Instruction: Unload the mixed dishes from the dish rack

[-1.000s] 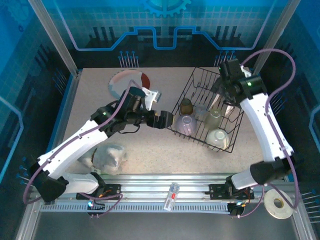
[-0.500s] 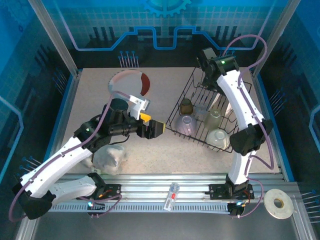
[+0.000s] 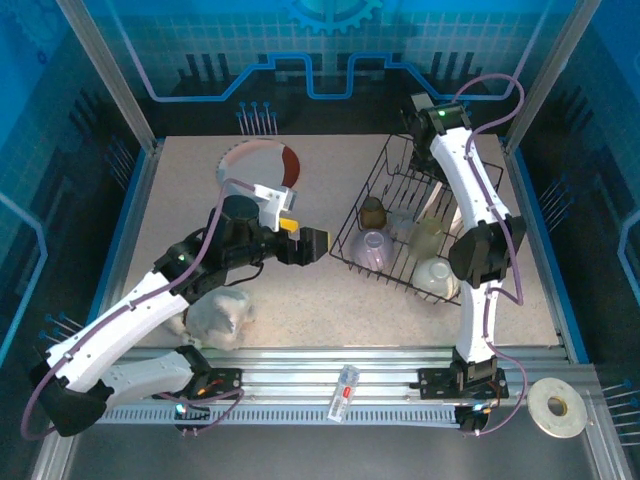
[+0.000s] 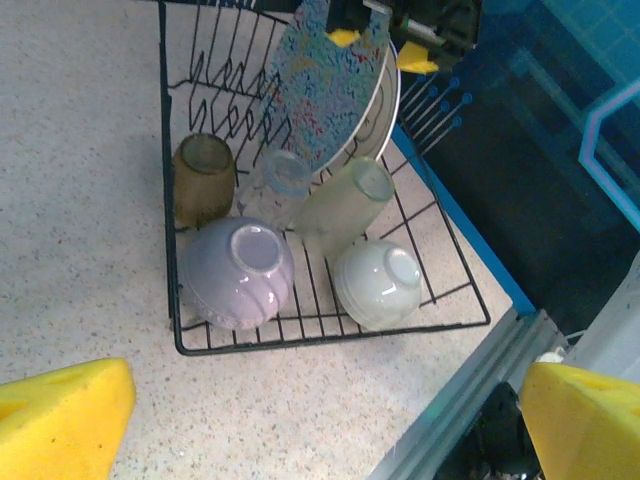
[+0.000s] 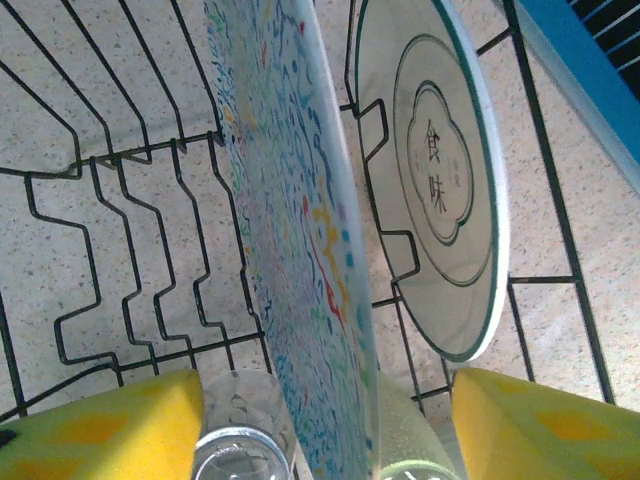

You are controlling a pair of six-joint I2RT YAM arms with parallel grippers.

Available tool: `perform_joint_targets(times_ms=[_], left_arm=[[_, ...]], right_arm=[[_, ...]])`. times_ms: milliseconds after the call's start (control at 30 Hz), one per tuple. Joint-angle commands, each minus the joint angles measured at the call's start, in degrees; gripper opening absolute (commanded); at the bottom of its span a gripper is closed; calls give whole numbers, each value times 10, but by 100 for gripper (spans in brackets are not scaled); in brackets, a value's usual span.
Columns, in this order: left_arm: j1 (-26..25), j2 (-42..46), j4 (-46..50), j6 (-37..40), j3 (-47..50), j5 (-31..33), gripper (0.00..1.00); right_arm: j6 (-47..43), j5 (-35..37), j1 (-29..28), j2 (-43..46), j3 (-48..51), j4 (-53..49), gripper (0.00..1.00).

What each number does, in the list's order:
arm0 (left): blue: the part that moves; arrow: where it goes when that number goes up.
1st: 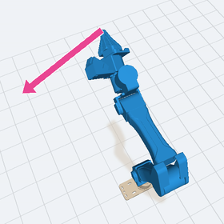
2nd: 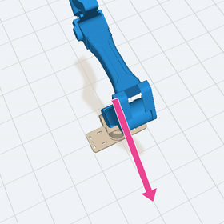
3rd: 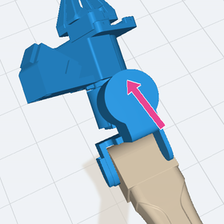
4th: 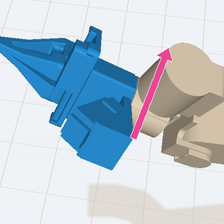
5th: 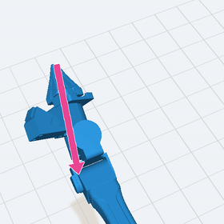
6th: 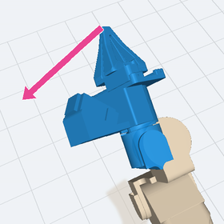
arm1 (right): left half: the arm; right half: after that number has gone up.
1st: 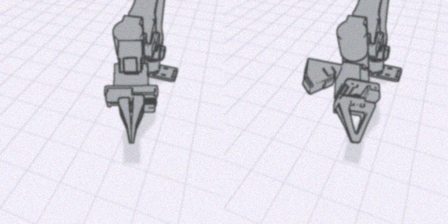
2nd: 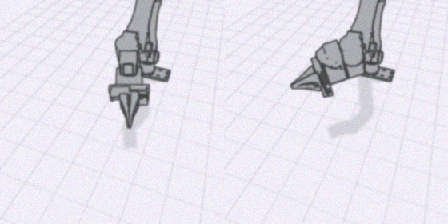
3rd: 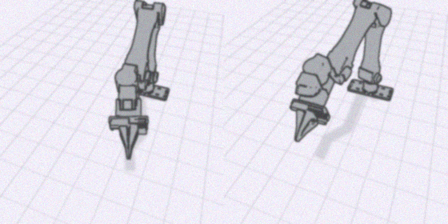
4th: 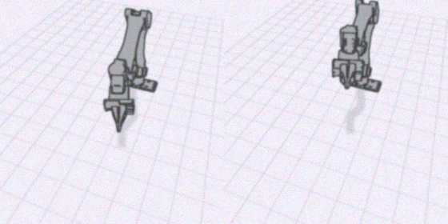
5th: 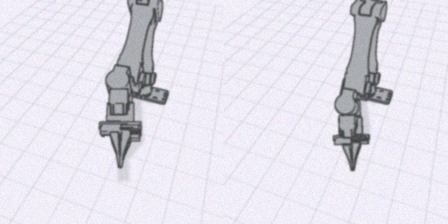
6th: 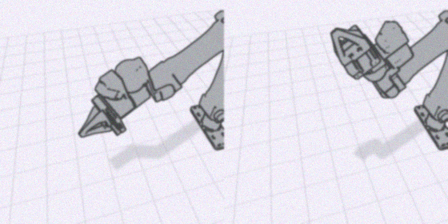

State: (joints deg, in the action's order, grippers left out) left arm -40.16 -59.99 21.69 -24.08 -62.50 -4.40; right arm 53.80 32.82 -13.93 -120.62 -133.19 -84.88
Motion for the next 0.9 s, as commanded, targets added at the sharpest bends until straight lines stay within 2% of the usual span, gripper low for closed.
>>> perform_joint_targets(times_ms=[0,100,200,300,433,633,867], left_arm=[[14,-3,-31,-12,-12,15,99],[21,-11,-28,-12,-21,12,99],[26,-13,-33,-19,-19,10,99],[31,-12,-38,-27,-18,7,99],[33,-6,-38,-36,-16,4,99],[38,10,-44,-51,-2,0,99],[43,12,-54,-75,1,-16,99]], right_arm=[[-4,-6,11,-12,-21,-10,64],[-8,-10,16,-13,-20,-7,55],[-13,-8,16,-13,-19,-4,52],[-18,-13,18,-16,-19,0,41],[-24,-29,19,-19,-18,13,19],[-25,-39,19,-18,-22,14,0],[-43,-22,19,12,-21,20,0]])
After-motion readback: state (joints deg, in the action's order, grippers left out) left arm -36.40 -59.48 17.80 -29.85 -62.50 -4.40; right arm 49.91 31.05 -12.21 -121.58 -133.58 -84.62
